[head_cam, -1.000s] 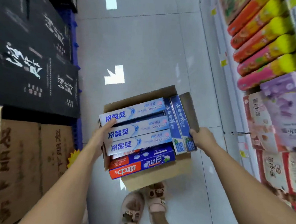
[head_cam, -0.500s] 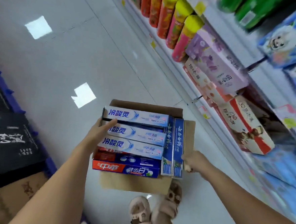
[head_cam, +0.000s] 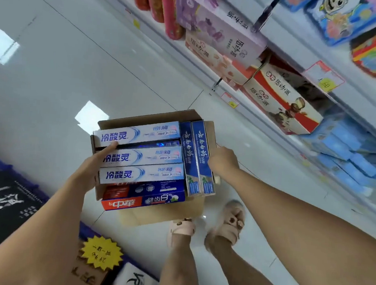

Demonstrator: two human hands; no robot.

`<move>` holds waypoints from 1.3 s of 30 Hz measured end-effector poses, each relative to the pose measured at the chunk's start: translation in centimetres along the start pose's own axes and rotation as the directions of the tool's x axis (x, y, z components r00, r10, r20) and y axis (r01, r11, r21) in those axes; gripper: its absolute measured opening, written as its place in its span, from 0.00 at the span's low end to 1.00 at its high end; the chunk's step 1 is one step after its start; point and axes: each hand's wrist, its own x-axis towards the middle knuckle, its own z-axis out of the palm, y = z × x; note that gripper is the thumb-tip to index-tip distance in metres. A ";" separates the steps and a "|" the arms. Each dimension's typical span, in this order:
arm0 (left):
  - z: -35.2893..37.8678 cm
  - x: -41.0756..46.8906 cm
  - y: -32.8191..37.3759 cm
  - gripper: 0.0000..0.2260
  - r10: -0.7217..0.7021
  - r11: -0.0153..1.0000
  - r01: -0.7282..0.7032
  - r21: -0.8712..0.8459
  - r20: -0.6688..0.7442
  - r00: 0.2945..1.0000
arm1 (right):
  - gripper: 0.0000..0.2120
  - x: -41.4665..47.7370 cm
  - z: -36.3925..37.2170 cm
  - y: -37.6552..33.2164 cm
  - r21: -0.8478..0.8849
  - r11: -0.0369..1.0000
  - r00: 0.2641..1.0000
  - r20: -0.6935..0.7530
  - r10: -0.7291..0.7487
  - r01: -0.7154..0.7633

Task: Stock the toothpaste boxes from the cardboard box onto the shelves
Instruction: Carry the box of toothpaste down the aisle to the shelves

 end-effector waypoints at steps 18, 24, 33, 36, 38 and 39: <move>20.1 -1.6 -1.6 0.12 0.009 0.937 -0.084 0.338 0.219 0.976 | 0.16 -2.4 -3.3 22.3 0.349 0.909 0.967 -0.030 0.253 -0.227; 30.9 -4.0 -6.0 0.18 -0.039 0.906 -0.117 0.408 0.356 0.934 | 0.15 -4.5 -5.4 33.9 0.494 0.824 0.941 -0.033 0.338 -0.278; 47.5 -9.6 -15.5 0.19 -0.186 0.873 -0.048 0.485 0.422 0.887 | 0.08 -8.7 -8.4 51.4 0.510 0.707 0.826 0.011 0.564 -0.489; 52.2 -11.0 -18.9 0.22 -0.224 0.863 -0.037 0.503 0.449 0.865 | 0.11 -9.8 -9.1 56.9 0.548 0.640 0.772 0.014 0.636 -0.538; 55.2 -12.1 -21.1 0.23 -0.247 0.848 -0.037 0.529 0.455 0.855 | 0.12 -10.3 -9.5 60.3 0.567 0.613 0.746 0.003 0.666 -0.550; 56.6 -12.6 -22.2 0.24 -0.253 0.842 -0.043 0.538 0.463 0.849 | 0.12 -10.5 -9.7 62.1 0.588 0.595 0.732 -0.007 0.681 -0.548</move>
